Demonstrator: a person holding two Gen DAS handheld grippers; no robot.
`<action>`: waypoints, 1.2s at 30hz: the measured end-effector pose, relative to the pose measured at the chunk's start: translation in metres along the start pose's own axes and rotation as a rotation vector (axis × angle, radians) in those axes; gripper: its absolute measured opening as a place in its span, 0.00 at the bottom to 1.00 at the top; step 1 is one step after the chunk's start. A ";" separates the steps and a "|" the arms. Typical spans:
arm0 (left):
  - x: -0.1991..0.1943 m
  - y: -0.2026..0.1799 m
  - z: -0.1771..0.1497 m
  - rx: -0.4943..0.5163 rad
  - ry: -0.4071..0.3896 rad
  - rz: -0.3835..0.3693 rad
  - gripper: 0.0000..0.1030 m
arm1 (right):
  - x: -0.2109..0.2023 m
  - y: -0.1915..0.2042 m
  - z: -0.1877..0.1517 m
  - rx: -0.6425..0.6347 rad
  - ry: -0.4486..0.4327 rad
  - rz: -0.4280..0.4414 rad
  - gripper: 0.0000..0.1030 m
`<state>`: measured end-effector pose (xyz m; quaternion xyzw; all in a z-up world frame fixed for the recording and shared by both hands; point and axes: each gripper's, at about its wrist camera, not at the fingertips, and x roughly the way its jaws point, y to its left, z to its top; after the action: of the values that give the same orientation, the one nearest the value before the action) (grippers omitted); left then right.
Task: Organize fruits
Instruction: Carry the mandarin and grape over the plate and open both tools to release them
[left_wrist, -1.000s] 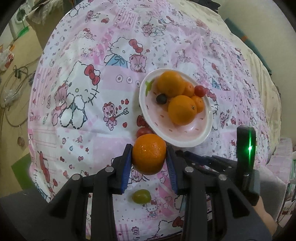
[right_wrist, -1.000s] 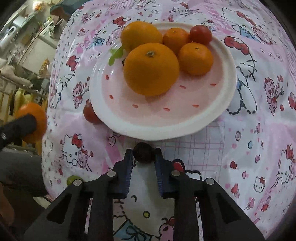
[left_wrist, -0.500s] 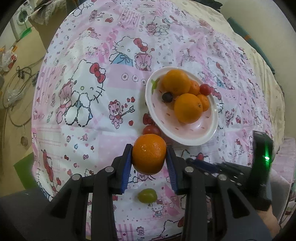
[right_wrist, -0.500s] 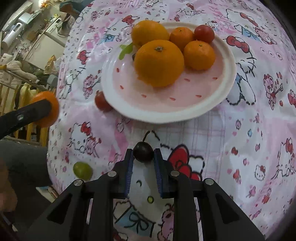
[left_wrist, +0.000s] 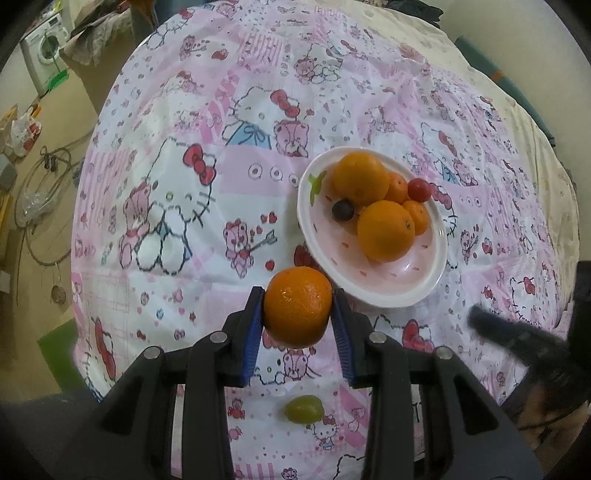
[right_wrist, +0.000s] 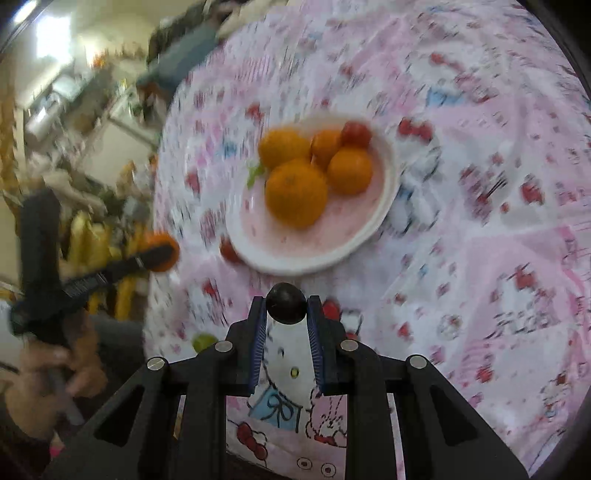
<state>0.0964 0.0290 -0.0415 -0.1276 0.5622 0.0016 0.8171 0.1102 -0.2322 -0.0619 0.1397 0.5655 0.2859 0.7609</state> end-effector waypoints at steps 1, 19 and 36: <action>-0.001 0.000 0.003 0.001 -0.005 0.000 0.31 | -0.009 -0.004 0.006 0.016 -0.028 0.014 0.23; 0.044 -0.024 0.068 0.082 -0.023 -0.042 0.31 | 0.008 -0.047 0.090 0.065 -0.053 -0.031 0.23; 0.097 -0.027 0.083 0.039 0.074 -0.041 0.32 | 0.057 -0.064 0.119 0.056 0.022 -0.091 0.23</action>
<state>0.2122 0.0064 -0.0968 -0.1231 0.5891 -0.0311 0.7980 0.2510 -0.2362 -0.1030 0.1318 0.5876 0.2364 0.7626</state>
